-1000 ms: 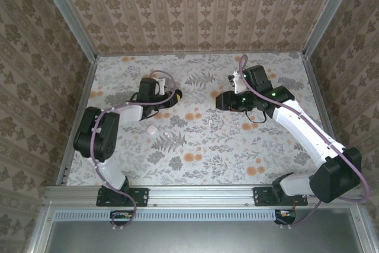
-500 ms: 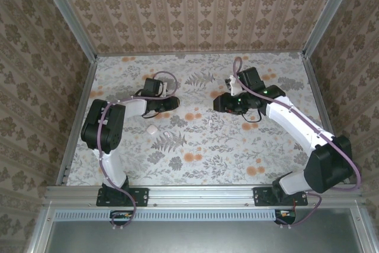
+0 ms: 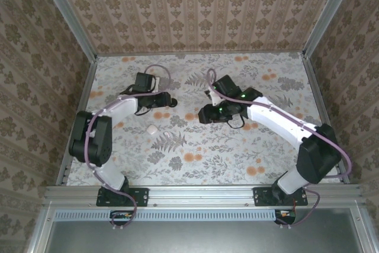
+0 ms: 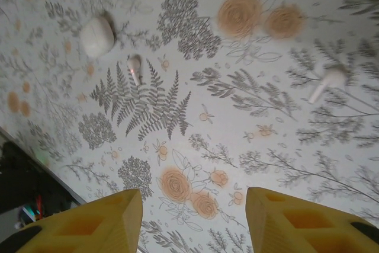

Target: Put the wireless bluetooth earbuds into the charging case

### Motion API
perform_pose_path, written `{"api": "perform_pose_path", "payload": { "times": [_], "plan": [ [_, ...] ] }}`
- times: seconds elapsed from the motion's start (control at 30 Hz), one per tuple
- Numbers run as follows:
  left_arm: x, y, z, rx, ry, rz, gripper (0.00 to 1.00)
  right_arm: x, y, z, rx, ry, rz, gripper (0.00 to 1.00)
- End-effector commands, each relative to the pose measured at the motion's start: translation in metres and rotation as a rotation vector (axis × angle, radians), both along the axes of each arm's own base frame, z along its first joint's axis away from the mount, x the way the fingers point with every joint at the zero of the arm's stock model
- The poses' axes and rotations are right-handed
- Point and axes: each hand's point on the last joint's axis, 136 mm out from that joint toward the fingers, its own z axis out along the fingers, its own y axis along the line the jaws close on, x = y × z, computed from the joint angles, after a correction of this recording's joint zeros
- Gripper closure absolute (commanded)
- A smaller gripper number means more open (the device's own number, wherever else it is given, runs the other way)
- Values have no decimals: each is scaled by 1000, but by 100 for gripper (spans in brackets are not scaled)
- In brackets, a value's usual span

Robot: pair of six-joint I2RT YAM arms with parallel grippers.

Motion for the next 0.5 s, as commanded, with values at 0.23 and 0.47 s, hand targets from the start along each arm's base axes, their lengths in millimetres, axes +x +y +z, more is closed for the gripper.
{"api": "perform_pose_path", "payload": {
  "times": [0.23,0.47],
  "plan": [
    [-69,93,9,58,18,203,48,15,104,-34,-141,-75,261,48],
    [-122,134,1,-44,49,399,43,23,163,-71,-264,-151,380,31]
  ]
}}
